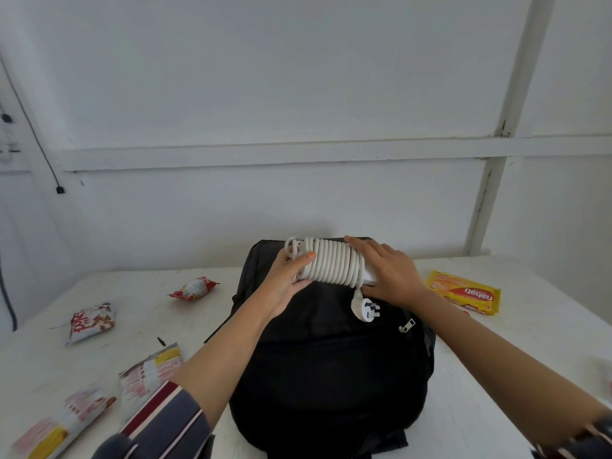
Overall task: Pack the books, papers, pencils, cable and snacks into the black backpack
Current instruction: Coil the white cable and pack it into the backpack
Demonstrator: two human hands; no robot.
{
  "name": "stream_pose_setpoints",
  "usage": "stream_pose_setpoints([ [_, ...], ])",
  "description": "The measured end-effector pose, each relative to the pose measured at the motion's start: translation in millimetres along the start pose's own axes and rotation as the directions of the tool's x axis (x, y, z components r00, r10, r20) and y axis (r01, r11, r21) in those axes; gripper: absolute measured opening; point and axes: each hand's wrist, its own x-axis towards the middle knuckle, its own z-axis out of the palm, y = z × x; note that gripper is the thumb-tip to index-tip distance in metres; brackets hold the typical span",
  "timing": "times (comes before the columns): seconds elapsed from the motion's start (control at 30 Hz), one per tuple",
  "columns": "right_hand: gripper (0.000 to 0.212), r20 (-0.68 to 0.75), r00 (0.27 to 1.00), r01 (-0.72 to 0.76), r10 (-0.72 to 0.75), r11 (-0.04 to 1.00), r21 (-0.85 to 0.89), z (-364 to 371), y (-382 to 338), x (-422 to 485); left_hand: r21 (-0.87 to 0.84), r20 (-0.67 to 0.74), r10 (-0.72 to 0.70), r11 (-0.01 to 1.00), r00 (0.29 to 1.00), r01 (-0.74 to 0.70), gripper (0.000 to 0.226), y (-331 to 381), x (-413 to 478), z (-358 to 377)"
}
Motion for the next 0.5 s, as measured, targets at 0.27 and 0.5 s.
stream_pose_setpoints([
  [0.27, 0.093, 0.034, 0.994, 0.105, -0.107, 0.993, 0.055, -2.9, -0.8, 6.9, -0.075, -0.117, 0.018, 0.997, 0.993, -0.027, 0.050, -7.6, -3.1, -0.9],
  [0.5, 0.092, 0.157, 0.975, 0.121, -0.154, 0.971, 0.206, -12.2, -3.5, 1.7, -0.155, -0.181, 0.007, 0.987, 0.984, -0.036, 0.061, -6.9, -0.3, -6.5],
])
